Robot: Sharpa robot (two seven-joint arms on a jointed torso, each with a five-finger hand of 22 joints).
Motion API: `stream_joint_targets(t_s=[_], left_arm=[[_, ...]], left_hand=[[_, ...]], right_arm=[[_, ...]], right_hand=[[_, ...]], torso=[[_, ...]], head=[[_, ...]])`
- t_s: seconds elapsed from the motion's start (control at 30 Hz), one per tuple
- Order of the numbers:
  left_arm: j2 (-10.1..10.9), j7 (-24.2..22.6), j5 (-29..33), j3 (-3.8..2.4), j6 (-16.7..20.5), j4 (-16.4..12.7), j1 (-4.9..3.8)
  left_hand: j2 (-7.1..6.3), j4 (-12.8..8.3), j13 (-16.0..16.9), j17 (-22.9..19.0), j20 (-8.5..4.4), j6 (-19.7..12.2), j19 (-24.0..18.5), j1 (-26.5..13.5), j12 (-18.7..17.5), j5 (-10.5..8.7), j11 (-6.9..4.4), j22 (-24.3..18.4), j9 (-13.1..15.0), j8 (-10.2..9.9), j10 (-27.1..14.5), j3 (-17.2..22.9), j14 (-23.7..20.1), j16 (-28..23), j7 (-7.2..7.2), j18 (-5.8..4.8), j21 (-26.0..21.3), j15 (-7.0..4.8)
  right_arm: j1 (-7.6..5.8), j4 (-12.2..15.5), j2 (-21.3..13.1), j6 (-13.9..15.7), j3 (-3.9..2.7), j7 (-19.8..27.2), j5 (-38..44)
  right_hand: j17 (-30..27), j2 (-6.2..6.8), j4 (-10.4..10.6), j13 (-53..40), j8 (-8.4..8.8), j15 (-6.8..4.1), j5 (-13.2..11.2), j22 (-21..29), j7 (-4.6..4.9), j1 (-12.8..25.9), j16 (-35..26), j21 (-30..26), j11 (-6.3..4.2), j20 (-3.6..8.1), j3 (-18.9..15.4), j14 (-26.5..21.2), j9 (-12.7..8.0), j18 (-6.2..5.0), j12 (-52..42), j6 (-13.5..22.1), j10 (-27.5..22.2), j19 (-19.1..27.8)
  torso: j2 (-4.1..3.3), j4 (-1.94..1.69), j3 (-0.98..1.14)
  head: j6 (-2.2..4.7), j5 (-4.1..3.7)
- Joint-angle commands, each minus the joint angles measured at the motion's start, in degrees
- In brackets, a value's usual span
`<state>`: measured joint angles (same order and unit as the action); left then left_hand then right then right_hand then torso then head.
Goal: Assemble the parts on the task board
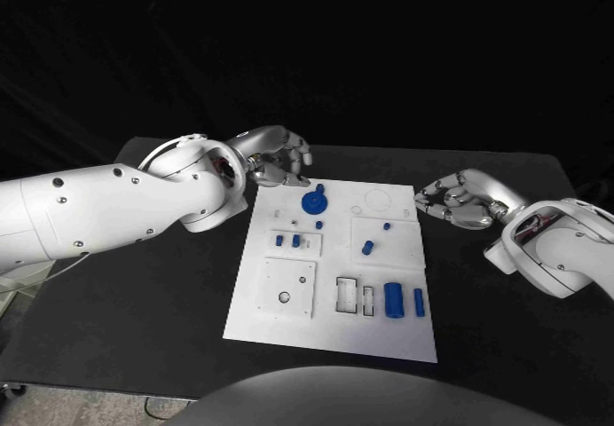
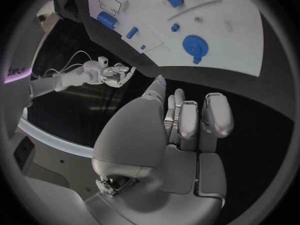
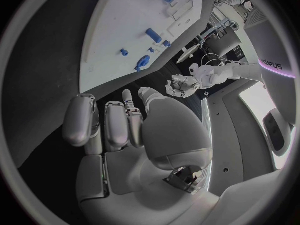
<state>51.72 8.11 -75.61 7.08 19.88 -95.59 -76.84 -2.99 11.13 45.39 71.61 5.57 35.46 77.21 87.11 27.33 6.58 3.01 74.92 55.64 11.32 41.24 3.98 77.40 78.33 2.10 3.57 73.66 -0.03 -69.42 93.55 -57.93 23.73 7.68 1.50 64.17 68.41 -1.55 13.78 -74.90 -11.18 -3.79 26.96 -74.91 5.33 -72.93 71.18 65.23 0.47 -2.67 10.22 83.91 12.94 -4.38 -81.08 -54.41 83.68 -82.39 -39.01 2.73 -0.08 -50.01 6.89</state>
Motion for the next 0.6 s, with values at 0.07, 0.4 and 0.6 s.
stream_joint_targets(t_s=[0.07, 0.4, 0.6], left_arm=[[-1.66, -14.3, -24.75, 0.96, -4.17, 1.16, -0.23], [-4.26, -12.6, -34.41, 1.99, -8.66, 3.74, 2.46], [-5.91, -10.8, -34.47, 1.97, -9.72, 5.04, 3.58]], left_hand=[[-3.52, 0.82, -8.14, 0.49, -0.57, 1.84, 0.59, 2.38, -8.12, 1.39, -2.84, 9.24, -7.78, -2.41, -3.14, 3.55, 2.09, 0.47, -7.72, 0.71, -0.73, -2.8], [-6.76, 2.03, -11.68, 0.19, -0.75, 7.62, 1.25, 0.8, -6.63, 2.0, -1.36, 9.37, -19.84, -4.82, -2.9, 7.63, 2.49, 0.64, -5.37, 0.64, -1.57, -2.0], [-6.98, 2.0, -10.54, 3.55, -0.78, 9.28, 2.79, -0.88, -2.92, 2.63, -0.81, 9.96, -23.14, -4.87, -0.2, 8.16, 4.85, 3.33, -4.55, 0.29, 0.04, -1.73]], right_arm=[[-0.08, 0.63, -0.04, 3.55, 0.05, 4.04, -0.48], [0.11, 1.04, -0.95, 2.27, 0.06, 4.16, -0.81], [0.26, 1.29, -1.16, 2.04, 0.06, 4.28, -0.83]], right_hand=[[0.1, 0.54, 0.46, -4.32, -0.29, 0.24, 1.5, -7.9, -0.05, 0.0, 0.42, 0.43, -0.02, -0.02, 0.27, 2.7, 0.18, -0.34, 0.13, -0.64, 0.54, -0.51], [-0.17, 0.86, 0.4, -4.04, -0.13, 0.25, 3.34, -7.95, -0.04, -0.27, 0.32, 0.36, -0.01, -0.02, 0.78, 2.67, 0.35, -0.34, 0.38, -0.79, 0.42, -0.56], [-0.19, 0.91, 0.4, -4.07, -0.09, 0.25, 3.43, -7.95, -0.03, -0.27, 0.31, 0.32, -0.01, -0.02, 0.8, 2.66, 0.35, -0.35, 0.36, -0.77, 0.43, -0.56]], torso=[[-0.53, 0.14, -0.11], [-0.82, -0.16, -0.27], [-0.69, -0.14, -0.28]], head=[[0.01, -0.2], [0.01, -0.52], [0.01, -0.38]])
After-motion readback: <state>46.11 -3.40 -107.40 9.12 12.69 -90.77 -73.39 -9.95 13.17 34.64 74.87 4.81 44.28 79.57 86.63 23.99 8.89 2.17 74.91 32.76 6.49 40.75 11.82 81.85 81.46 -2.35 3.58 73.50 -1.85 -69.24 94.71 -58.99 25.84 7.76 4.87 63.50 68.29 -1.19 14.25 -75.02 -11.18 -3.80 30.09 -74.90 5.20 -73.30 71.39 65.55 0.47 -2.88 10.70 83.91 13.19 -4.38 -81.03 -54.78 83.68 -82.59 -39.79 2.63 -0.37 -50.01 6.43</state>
